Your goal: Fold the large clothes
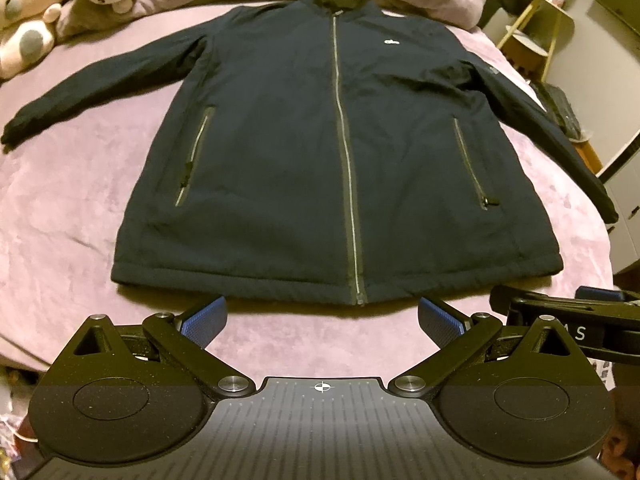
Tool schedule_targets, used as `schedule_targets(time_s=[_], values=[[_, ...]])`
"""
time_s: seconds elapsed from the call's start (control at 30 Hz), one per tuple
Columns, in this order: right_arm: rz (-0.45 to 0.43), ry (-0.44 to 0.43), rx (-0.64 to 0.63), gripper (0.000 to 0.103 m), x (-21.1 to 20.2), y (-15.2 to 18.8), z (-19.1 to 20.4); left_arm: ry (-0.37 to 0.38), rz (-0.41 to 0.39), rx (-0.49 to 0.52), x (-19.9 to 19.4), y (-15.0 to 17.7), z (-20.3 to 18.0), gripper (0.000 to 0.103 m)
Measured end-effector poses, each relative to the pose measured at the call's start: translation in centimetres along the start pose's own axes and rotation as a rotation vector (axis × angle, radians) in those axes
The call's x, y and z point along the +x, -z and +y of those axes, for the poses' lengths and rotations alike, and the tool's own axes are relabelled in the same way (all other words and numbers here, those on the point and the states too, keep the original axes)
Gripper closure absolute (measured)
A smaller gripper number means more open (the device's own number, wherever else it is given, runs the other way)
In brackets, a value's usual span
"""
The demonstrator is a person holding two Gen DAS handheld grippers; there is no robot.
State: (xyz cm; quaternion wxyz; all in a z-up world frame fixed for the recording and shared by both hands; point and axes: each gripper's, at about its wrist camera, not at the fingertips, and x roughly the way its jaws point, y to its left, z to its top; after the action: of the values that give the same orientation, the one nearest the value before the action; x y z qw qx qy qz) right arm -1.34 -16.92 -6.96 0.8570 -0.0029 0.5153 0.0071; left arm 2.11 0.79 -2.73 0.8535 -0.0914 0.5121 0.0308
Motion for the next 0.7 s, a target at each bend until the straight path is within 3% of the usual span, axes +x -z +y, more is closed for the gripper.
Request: schedule_targets(time_s=[0.13, 0.23, 0.37, 0.43, 0.57, 0.7], values=[[0.009, -0.082, 0.052, 0.004, 1.2, 0.0, -1.1, 0.015, -0.007, -0.020, 0.7, -0.4, 0.6, 0.000], [-0.031, -0.179, 0.095, 0.004, 2.1, 0.1, -2.6, 0.071, -0.025, -0.044, 1.4, -0.9, 1.2, 0.000], [-0.225, -0.320, 0.162, 0.004, 3.2, 0.1, -6.0, 0.077, -0.061, -0.030, 3.0, -2.2, 1.4, 0.000], [-0.318, -0.330, 0.216, 0.004, 4.0, -0.7, -8.5, 0.069, -0.071, -0.035, 4.2, -3.2, 1.5, 0.000], [-0.443, -0.317, 0.488, 0.004, 6.6, -3.7, -16.1, 0.041, -0.079, -0.095, 7.4, -5.8, 2.3, 0.000], [-0.507, -0.351, 0.912, 0.007, 10.9, -5.8, -25.6, -0.003, -0.128, -0.107, 10.5, -7.8, 2.8, 0.000]])
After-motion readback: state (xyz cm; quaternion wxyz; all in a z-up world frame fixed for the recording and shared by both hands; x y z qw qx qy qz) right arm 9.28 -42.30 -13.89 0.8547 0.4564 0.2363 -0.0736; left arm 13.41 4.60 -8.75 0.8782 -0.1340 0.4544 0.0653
